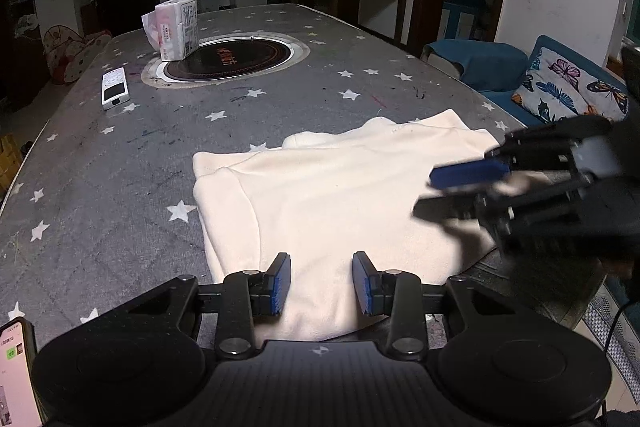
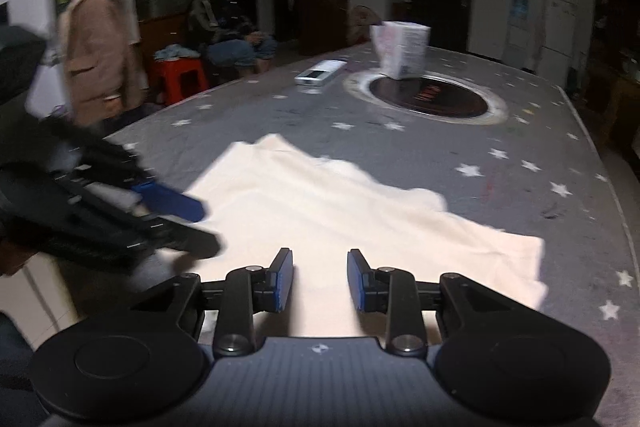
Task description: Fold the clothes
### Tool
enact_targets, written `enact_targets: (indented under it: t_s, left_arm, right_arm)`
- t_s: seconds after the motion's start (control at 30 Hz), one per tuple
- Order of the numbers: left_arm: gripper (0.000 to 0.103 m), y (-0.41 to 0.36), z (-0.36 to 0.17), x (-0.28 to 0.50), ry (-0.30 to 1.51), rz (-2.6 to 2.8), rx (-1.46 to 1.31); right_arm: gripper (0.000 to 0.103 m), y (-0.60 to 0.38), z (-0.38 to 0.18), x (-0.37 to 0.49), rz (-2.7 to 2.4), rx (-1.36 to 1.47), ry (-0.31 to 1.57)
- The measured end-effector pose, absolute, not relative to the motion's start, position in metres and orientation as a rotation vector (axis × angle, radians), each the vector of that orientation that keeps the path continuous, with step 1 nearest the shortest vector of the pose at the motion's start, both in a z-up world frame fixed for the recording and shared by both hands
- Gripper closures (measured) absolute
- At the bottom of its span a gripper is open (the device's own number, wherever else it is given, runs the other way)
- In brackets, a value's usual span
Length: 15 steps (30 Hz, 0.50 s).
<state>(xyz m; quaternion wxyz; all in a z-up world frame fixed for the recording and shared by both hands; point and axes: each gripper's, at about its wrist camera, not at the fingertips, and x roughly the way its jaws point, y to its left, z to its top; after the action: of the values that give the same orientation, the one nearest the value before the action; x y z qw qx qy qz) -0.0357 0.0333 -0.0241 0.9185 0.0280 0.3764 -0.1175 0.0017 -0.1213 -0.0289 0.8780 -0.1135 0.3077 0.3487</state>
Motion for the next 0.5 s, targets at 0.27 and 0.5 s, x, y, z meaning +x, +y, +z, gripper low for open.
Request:
enact_targets:
  t_s: [0.27,0.5]
  left_arm:
    - [0.065,0.036,-0.024,-0.034,0.785,-0.245,0.038]
    - [0.065,0.037,-0.024,-0.034,0.79,-0.247,0.032]
  right_arm:
    - [0.075,-0.149,-0.04,0.038,0.608,-0.17,0.667]
    - [0.075,-0.172,-0.035,0.047,0.516,-0.108,0.655]
